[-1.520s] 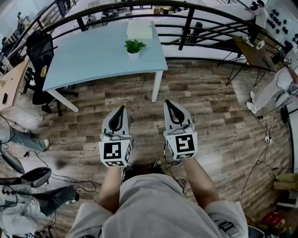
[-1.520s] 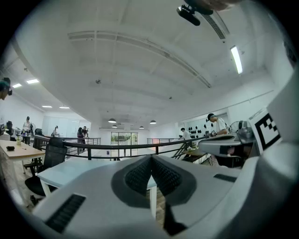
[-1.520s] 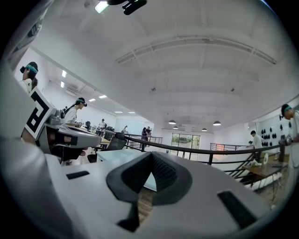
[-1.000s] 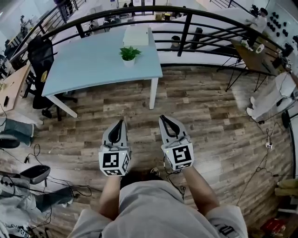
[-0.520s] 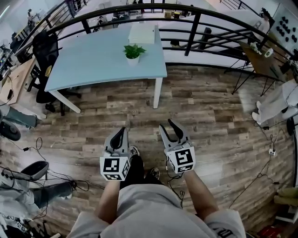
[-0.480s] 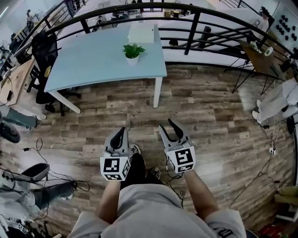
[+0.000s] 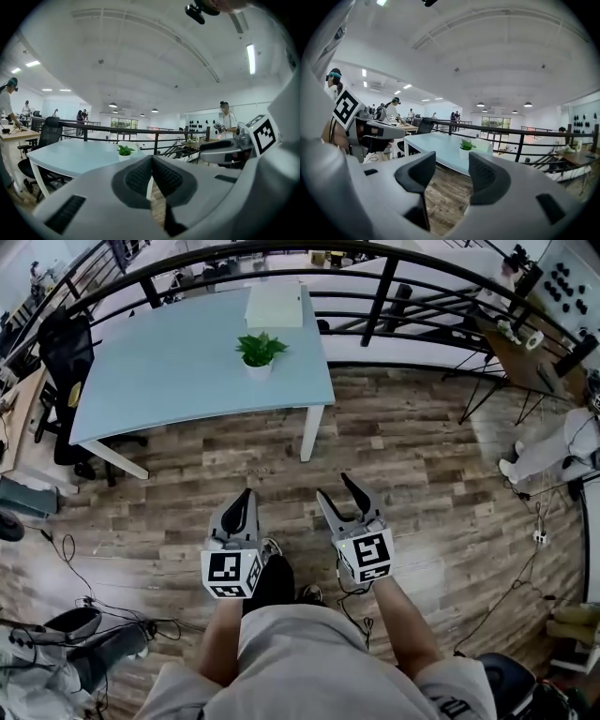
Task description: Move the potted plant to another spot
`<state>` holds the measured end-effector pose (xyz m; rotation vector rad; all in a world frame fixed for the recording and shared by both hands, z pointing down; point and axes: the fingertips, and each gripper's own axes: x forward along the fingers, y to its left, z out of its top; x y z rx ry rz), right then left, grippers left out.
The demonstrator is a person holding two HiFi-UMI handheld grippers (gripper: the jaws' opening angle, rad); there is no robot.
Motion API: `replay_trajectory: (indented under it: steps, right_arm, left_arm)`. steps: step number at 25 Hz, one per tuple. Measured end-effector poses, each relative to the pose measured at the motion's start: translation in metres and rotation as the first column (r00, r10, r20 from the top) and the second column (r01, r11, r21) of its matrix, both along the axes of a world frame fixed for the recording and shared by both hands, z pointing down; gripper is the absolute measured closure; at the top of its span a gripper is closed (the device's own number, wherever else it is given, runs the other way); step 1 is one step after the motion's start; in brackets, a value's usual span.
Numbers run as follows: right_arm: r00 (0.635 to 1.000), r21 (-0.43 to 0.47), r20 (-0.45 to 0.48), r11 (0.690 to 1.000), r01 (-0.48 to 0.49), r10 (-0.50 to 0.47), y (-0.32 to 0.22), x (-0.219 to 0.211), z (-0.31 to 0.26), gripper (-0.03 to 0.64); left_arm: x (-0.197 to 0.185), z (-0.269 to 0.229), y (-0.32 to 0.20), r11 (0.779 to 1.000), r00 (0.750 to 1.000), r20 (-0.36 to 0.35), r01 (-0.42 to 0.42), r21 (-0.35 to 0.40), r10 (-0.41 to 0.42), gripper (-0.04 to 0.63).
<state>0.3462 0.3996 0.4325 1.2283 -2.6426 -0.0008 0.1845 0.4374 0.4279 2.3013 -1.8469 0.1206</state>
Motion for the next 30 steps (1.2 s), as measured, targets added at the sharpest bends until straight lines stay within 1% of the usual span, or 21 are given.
replay_trajectory:
  steps: [6, 11, 17, 23, 30]
  right_arm:
    - [1.000, -0.012, -0.010, 1.000, -0.010, 0.010, -0.056, -0.035, -0.004, 0.373]
    - [1.000, -0.019, -0.009, 1.000, -0.022, 0.021, -0.086, -0.062, -0.003, 0.365]
    - [1.000, -0.055, -0.001, 0.998, -0.013, 0.013, -0.106, -0.081, 0.010, 0.331]
    - [1.000, -0.087, 0.001, 0.996, -0.008, 0.008, -0.135, -0.093, 0.028, 0.310]
    - [1.000, -0.113, 0.010, 0.993, 0.021, -0.020, -0.175, -0.109, 0.044, 0.290]
  left_arm:
    - [-0.039, 0.002, -0.064, 0.999, 0.999, -0.013, -0.053, -0.006, 0.053, 0.584]
    - [-0.070, 0.007, -0.097, 0.997, 0.997, -0.017, -0.071, -0.014, 0.071, 0.584]
    - [-0.085, 0.021, -0.121, 0.995, 0.996, -0.026, -0.085, -0.047, 0.084, 0.584]
    - [-0.100, 0.037, -0.147, 0.995, 0.997, -0.027, -0.074, -0.074, 0.072, 0.584]
    - [-0.112, 0.053, -0.182, 0.993, 0.999, -0.022, -0.051, -0.105, 0.049, 0.584]
